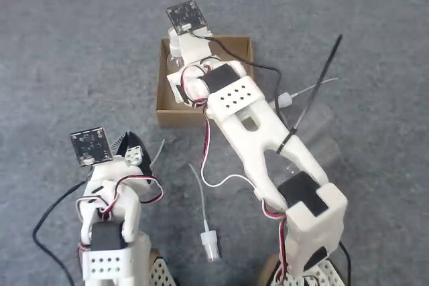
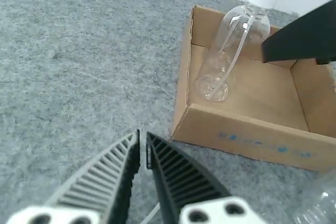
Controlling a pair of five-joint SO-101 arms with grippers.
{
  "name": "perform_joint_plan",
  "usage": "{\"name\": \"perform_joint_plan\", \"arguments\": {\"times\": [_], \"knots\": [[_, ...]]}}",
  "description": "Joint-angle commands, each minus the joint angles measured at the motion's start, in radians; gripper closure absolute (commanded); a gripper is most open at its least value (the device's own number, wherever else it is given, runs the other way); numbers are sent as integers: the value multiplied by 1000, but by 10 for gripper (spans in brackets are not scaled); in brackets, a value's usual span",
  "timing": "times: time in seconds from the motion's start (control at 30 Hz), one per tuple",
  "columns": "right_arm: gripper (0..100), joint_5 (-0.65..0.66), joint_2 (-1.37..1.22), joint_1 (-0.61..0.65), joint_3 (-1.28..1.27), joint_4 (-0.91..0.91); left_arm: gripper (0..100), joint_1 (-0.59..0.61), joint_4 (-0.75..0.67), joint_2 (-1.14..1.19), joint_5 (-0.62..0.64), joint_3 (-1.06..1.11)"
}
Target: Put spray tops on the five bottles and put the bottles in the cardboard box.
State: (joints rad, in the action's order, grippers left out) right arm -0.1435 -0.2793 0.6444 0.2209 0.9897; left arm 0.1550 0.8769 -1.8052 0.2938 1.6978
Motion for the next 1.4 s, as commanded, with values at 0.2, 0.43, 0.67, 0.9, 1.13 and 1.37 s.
{"name": "perform_joint_plan", "arguments": {"times": [0.2, 0.43, 0.67, 0.9, 1.13, 1.37], "knots": [[749, 14, 245, 4, 61, 274, 988, -6, 2, -14, -6, -12], [749, 14, 328, 4, 60, 469, 988, -6, 2, -14, -6, -12], [748, 15, 360, 2, 60, 639, 988, -6, 2, -14, -6, -12], [747, 106, 389, 2, 60, 802, 988, -5, 2, -14, -6, -12], [749, 404, 440, -145, 58, 805, 988, -5, 2, -14, -6, -12], [749, 647, 447, -295, 0, 806, 988, -5, 2, -14, -6, -12]]}}
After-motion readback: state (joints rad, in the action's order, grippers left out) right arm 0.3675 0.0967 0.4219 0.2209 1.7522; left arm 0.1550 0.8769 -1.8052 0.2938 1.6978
